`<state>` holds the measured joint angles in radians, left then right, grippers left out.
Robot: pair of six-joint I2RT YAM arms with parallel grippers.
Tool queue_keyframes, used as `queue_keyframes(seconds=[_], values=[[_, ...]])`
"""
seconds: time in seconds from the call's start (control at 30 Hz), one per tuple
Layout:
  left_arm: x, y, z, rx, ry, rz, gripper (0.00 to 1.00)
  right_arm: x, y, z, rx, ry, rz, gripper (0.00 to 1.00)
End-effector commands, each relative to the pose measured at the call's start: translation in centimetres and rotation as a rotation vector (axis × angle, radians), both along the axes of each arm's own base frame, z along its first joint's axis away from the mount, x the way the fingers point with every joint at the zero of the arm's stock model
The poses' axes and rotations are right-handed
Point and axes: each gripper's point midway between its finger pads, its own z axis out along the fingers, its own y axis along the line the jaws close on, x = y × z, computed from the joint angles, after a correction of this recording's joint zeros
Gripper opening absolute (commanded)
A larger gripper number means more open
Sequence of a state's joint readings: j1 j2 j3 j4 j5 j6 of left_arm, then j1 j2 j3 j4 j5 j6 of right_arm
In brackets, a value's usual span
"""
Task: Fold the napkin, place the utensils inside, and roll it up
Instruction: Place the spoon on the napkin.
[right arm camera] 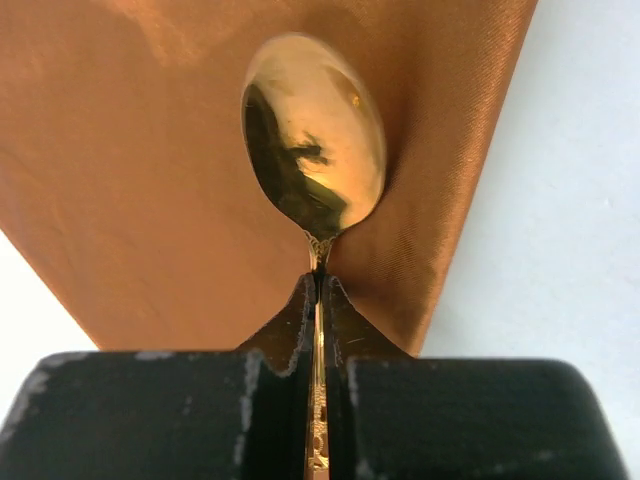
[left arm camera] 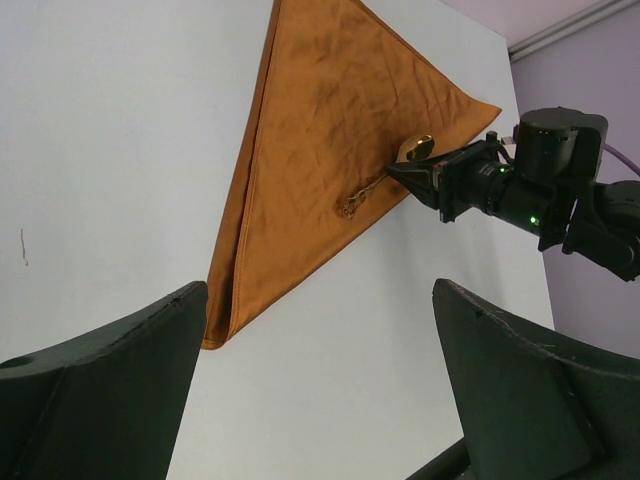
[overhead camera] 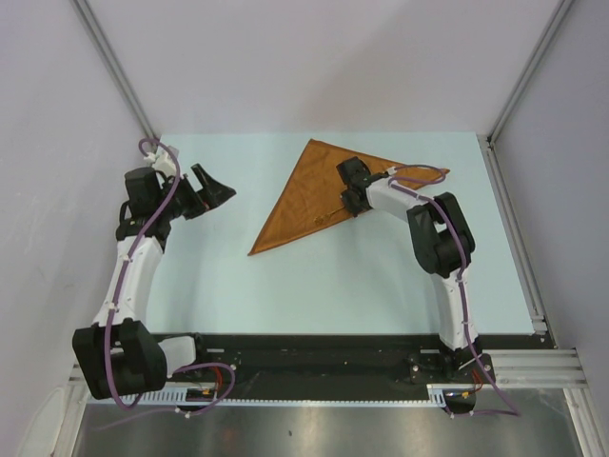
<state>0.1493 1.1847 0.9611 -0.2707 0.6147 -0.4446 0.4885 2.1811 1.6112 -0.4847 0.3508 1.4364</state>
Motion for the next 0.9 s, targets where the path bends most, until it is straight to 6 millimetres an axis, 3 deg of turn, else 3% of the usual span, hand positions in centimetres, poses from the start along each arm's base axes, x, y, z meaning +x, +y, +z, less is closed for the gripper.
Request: queue_keyframes(seconds=[0.0, 0.33, 0.87], values=[[0.1, -0.1, 0.5, -0.019, -0.022, -0.017, 0.99, 1.6, -0.7, 1.4, 0.011, -0.045, -0.068, 0.00], [0.1, -0.4, 0.2, -0.035, -0.010, -0.032, 0.99, 2.1, -1.6, 0.2, 0.035, -0.025, -0.113, 0.00], [0.2, -0.4, 0.1, -0.033, -0.006, -0.033, 0.98, 2.9, -0.5, -0.4, 0.107, -0.043, -0.121, 0.00]])
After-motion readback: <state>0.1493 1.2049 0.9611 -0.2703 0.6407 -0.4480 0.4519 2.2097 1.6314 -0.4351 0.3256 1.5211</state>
